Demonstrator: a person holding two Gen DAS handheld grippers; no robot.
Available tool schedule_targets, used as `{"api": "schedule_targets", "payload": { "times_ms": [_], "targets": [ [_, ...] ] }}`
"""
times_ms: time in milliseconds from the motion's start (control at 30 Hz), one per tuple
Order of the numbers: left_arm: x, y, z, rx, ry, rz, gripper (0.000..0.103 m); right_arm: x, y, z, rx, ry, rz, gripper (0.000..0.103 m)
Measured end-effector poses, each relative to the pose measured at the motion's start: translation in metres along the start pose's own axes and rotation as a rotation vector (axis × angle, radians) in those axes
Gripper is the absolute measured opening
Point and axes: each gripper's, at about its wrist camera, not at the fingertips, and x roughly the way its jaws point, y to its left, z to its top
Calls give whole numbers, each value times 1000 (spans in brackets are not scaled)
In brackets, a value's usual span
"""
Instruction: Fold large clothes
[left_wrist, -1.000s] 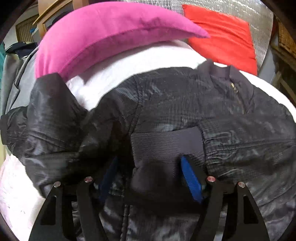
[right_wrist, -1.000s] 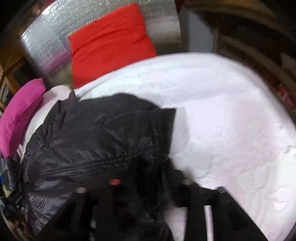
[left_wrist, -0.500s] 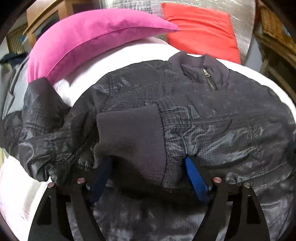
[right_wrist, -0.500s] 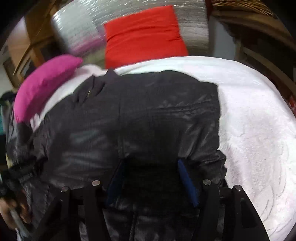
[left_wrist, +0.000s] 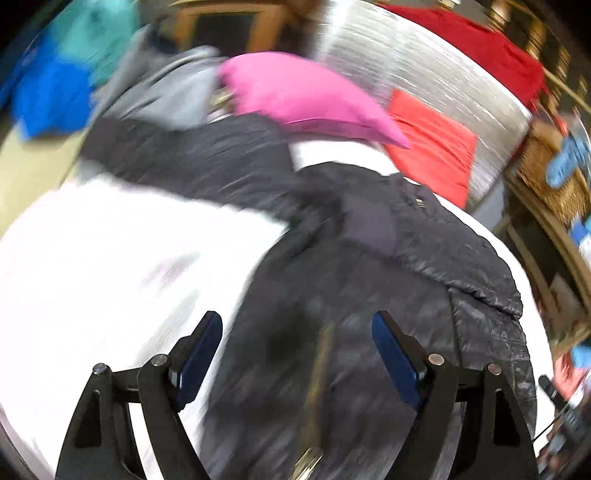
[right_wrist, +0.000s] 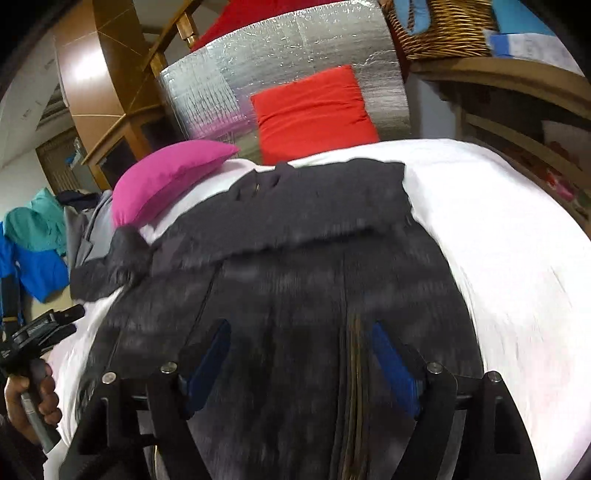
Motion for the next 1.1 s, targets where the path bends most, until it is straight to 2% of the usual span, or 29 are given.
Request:
{"api": "schedule_targets", "payload": {
  "times_ms": [100, 233, 333, 400, 600, 700, 967, 1100],
  "targets": [
    [-19, 37, -31, -129, -1, -6, 84, -7, 12, -25, -47, -1, -34, 81],
    [-28, 58, -63, -171, 23, 14, 84, -7, 23, -35, -95, -4, -64, 81],
    [-40, 67, -69, -207, -12, -9, 84, -13, 26, -37, -114, -29, -87, 81],
    [-38, 70, -71, -217, -5, -10, 84, -16, 21, -42, -89, -31, -80, 82],
    [-13, 82, -75, -309, 112, -77, 84, -10, -6, -42, 55, 11, -95, 84],
    [-15, 82, -76, -309, 105, -80, 84, -7, -11, -42, 83, 30, -94, 84],
    [-19, 75, -76, -272, 98, -41, 84, -15, -1, -43, 29, -25, -97, 84],
    [-27, 70, -58, -202, 72, -20, 84, -16, -1, -43, 25, -27, -92, 84]
  ]
}}
